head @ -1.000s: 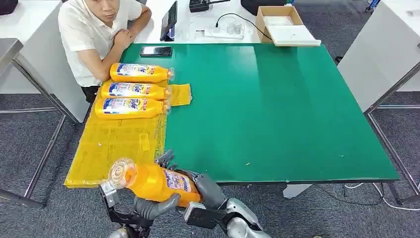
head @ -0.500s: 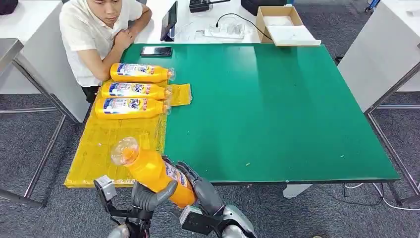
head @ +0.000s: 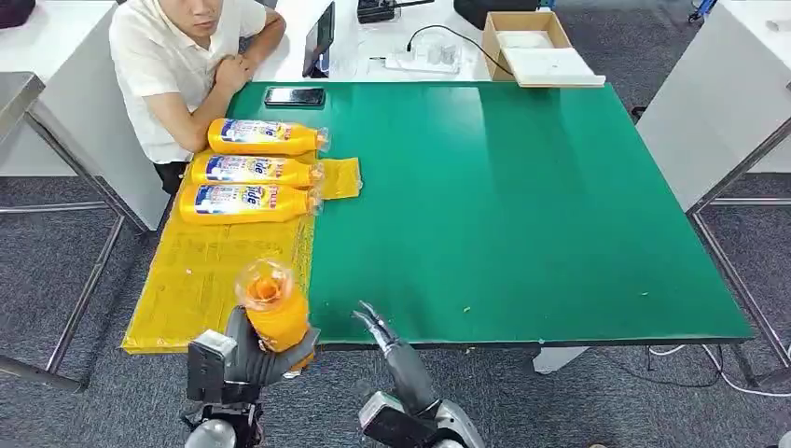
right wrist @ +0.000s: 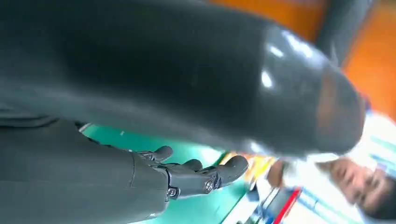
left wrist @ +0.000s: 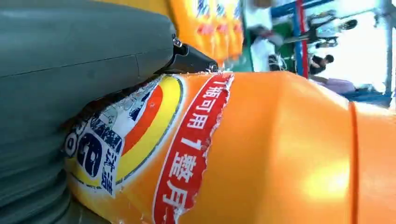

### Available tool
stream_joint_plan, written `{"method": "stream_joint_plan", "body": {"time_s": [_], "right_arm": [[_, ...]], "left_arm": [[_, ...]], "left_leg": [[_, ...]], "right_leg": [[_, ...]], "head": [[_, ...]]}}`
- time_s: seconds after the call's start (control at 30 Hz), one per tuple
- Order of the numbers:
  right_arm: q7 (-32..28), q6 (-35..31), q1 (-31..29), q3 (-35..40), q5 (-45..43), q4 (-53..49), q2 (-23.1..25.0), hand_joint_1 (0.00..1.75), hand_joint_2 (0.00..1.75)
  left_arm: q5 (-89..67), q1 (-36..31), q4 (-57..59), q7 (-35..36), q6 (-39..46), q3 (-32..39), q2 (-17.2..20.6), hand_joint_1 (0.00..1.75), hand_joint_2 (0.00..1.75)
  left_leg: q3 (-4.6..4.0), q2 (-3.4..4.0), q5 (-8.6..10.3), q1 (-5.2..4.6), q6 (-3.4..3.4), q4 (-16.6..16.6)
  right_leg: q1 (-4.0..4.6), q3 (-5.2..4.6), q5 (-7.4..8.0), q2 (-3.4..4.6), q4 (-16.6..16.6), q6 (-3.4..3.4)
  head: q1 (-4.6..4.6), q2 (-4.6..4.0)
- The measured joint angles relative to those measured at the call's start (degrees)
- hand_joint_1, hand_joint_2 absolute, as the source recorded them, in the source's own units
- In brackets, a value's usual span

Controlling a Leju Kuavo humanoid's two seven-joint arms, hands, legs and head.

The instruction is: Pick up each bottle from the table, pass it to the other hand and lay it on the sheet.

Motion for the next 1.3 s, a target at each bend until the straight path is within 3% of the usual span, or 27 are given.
{"method": "stream_joint_plan", "body": {"time_s": [0.13,0.27,0.63,0.93,1.3], "right_arm": [[-0.46,-1.48,2.22,-3.14,1.06,-3.42,-0.63,0.0,0.0],[-0.96,-3.54,3.77,-6.57,5.22,-6.77,-1.07,0.0,0.0],[-1.55,-2.16,4.99,-8.83,6.82,-9.72,-0.94,0.0,0.0],[-2.78,-0.24,4.14,-9.07,5.42,-9.48,0.07,0.0,0.0],[-4.0,0.83,1.68,-8.61,3.43,-5.59,2.01,0.0,0.0]], "left_arm": [[-19.77,0.01,-1.9,3.7,4.07,1.14,2.65,1.75,1.75],[-37.98,-0.32,-3.76,10.16,2.64,1.53,6.9,1.75,1.75],[-44.96,-5.93,-2.1,15.06,-2.78,2.36,12.08,1.75,1.75],[-46.37,-15.83,7.46,16.22,-7.24,0.5,12.46,1.75,1.75],[-45.19,-30.57,30.68,17.07,-7.68,-2.91,8.85,1.75,1.75]], "left_leg": [[0.0,0.0,0.0,0.0,0.0,0.0],[0.01,0.03,0.0,0.01,0.0,0.0],[0.02,0.0,0.03,0.01,0.01,0.0],[0.03,-0.01,0.04,0.0,0.01,0.0],[0.0,-0.03,0.15,0.0,-0.01,0.01]], "right_leg": [[0.0,0.0,0.0,0.0,0.0,0.0],[0.0,-0.01,0.0,0.0,0.0,0.0],[0.0,0.02,0.01,0.0,0.01,0.0],[0.0,-0.01,0.02,0.0,0.01,-0.01],[0.0,0.03,0.05,-0.03,0.03,0.0]], "head": [[0.02,0.0],[0.02,0.02],[0.02,0.02],[0.02,0.02],[0.04,0.02]]}}
